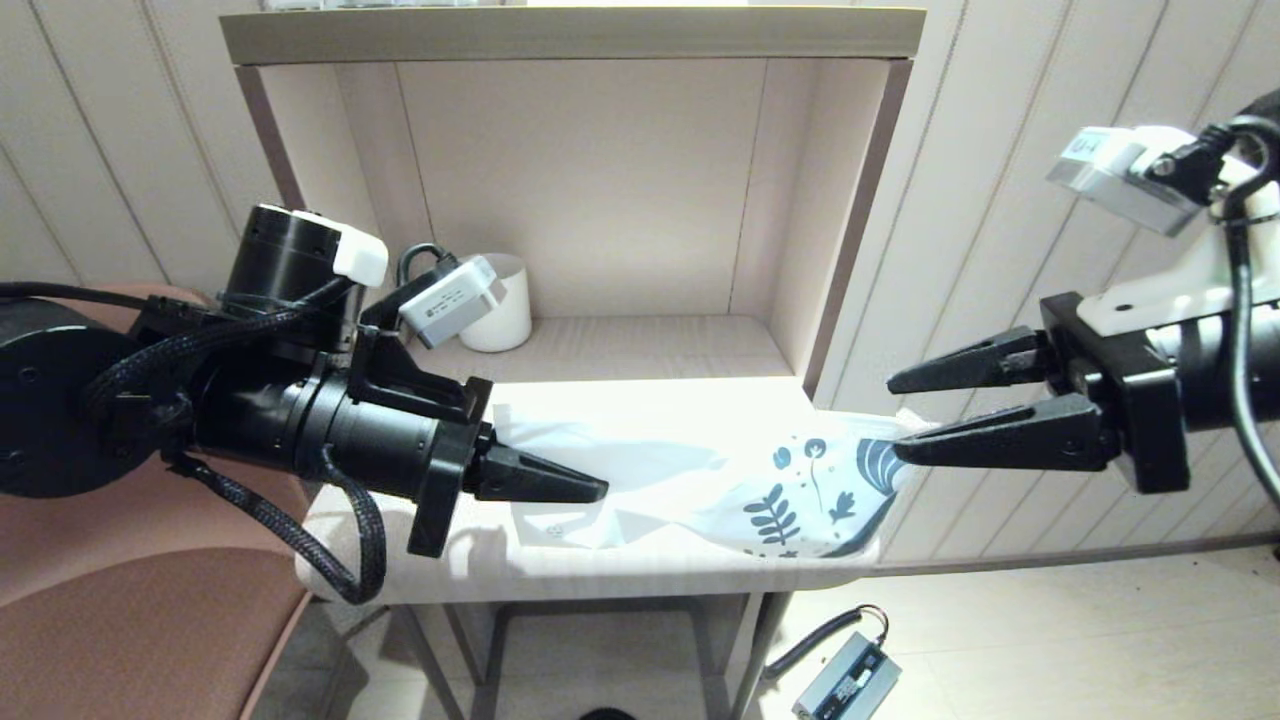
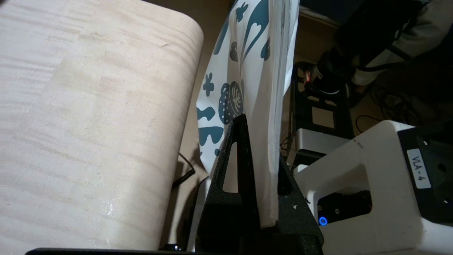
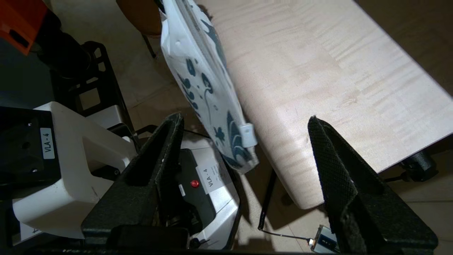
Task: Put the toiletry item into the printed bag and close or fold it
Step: Close the strorage bag and place it on the desk
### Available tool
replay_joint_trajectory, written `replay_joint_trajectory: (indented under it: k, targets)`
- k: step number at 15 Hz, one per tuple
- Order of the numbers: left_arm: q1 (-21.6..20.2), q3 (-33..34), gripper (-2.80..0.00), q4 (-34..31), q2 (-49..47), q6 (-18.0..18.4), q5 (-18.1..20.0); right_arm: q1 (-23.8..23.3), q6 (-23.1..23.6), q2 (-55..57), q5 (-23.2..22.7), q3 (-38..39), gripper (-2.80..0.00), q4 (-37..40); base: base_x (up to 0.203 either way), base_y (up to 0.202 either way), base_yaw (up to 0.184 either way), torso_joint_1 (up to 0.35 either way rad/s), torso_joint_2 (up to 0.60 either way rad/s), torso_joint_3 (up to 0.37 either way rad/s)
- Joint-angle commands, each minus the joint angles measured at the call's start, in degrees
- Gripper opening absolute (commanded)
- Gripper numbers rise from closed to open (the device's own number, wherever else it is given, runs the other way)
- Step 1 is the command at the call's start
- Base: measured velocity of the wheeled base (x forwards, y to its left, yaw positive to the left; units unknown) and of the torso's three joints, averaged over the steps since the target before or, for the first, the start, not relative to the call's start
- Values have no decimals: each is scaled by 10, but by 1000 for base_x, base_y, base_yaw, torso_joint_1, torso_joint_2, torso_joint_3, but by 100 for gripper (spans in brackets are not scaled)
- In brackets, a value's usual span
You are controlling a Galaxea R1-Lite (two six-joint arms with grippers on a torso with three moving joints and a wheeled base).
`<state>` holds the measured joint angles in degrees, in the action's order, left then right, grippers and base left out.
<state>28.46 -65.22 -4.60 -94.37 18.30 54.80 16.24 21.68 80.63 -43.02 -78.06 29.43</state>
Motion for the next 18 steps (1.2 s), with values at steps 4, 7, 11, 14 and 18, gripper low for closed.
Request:
replay_joint_trajectory:
  k: [4, 7, 11, 14, 18]
  targets:
    - [-61, -48, -280, -1, -56, -7, -9, -114, -1, -90, -7, 12, 0, 2, 0, 0, 0, 0, 0, 0]
    - [-75, -65, -280, -1, -71, -8, -38, -193, -7, -151, -45, 53, -280, 5, 0, 0, 0, 0, 0, 0]
    - [-74, -70, -280, 0, -72, -12, -74, -207, -104, -228, -45, 121, -280, 2, 0, 0, 0, 0, 0, 0]
    - [-70, -79, -280, 2, -77, -31, -110, -207, -116, -257, -32, 153, -280, -14, 0, 0, 0, 0, 0, 0]
    - [-51, -104, -280, 3, -100, -70, -180, -205, -118, -269, -33, 170, -280, -14, 0, 0, 0, 0, 0, 0]
